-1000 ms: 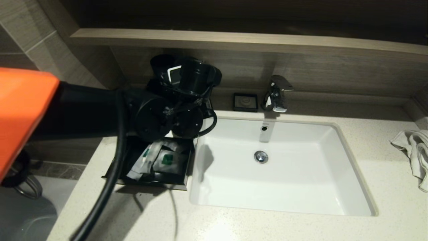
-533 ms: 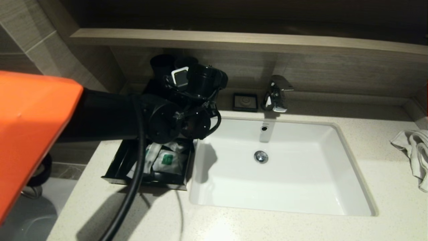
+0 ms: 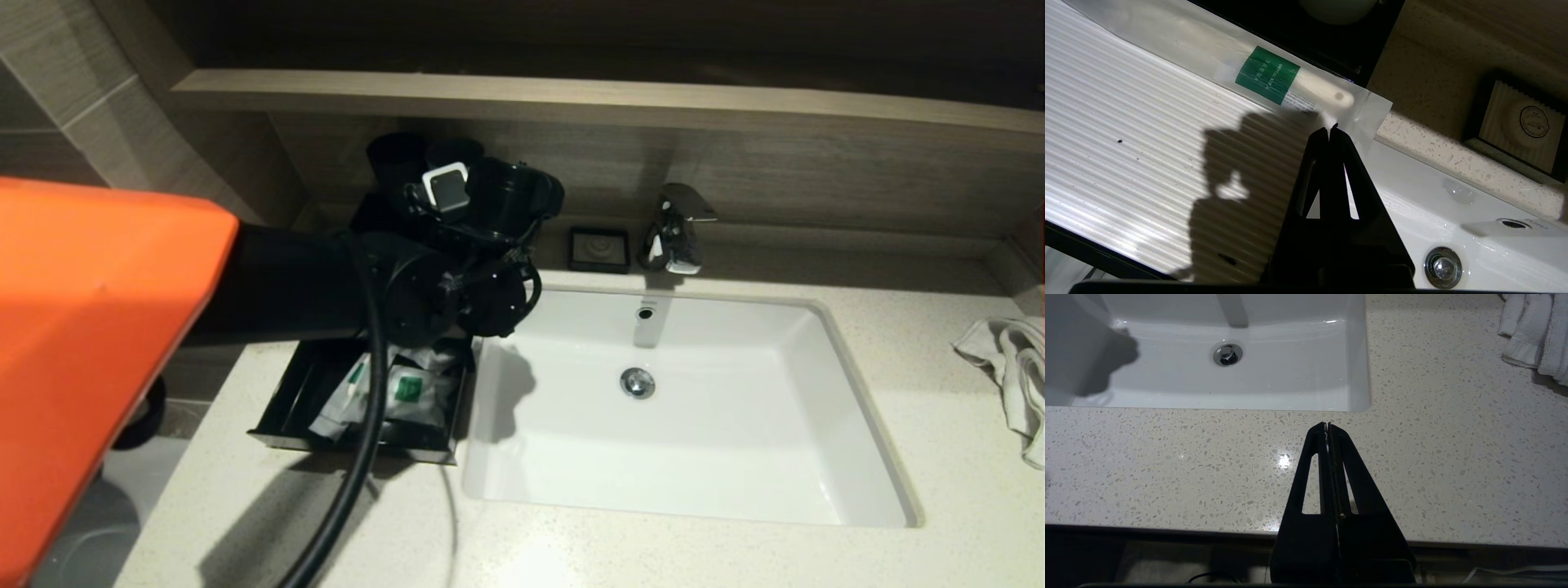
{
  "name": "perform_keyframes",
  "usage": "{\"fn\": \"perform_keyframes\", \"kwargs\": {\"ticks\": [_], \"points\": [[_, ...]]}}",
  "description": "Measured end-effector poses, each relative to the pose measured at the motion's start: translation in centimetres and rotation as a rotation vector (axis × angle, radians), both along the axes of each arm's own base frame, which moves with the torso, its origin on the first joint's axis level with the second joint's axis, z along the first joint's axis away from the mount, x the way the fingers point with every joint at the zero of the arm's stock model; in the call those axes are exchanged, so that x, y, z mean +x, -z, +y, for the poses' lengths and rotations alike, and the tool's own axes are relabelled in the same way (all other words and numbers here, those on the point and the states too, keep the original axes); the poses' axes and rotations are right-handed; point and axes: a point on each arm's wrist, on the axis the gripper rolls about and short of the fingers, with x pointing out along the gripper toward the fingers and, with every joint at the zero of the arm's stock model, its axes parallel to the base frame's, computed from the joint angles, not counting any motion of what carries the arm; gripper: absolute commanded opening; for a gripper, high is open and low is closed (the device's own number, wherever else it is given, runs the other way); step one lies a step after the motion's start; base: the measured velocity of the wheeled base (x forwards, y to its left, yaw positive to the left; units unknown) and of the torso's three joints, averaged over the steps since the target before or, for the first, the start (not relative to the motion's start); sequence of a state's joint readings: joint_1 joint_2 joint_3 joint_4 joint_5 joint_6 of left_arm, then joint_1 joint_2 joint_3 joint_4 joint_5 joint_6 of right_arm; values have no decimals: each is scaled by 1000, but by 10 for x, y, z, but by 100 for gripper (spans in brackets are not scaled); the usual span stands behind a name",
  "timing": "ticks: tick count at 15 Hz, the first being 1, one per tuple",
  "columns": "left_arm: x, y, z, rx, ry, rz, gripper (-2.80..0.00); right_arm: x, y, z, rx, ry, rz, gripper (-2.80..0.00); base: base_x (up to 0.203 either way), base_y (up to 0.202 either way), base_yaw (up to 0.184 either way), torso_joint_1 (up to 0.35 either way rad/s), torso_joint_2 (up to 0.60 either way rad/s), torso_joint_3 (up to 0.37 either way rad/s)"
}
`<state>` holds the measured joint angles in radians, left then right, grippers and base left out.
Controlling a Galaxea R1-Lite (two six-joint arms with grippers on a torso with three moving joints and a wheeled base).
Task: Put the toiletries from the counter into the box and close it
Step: Pick up the bathroom toiletry
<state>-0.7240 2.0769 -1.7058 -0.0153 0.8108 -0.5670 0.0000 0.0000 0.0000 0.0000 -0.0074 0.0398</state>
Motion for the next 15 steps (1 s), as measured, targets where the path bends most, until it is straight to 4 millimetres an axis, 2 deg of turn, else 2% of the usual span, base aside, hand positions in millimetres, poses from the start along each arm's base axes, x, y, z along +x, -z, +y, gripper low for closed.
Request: {"fn": "perform_keyframes", "kwargs": {"ticks": [5,6,7,15], "points": [[2,1,-1,2,-14,-6,-280,0,0,0,0,0,0,-280,0,0,0,0,0,0],[3,0,-2,3,-25,-11,-110,0,0,0,0,0,0,-280,0,0,0,0,0,0],[4,0,-2,3,-32,-14,0,0,0,0,0,0,0,-280,0,0,0,0,0,0],[8,6,-5,12,-54,-15,0,0,0,0,0,0,0,-280,0,0,0,0,0,0]]}}
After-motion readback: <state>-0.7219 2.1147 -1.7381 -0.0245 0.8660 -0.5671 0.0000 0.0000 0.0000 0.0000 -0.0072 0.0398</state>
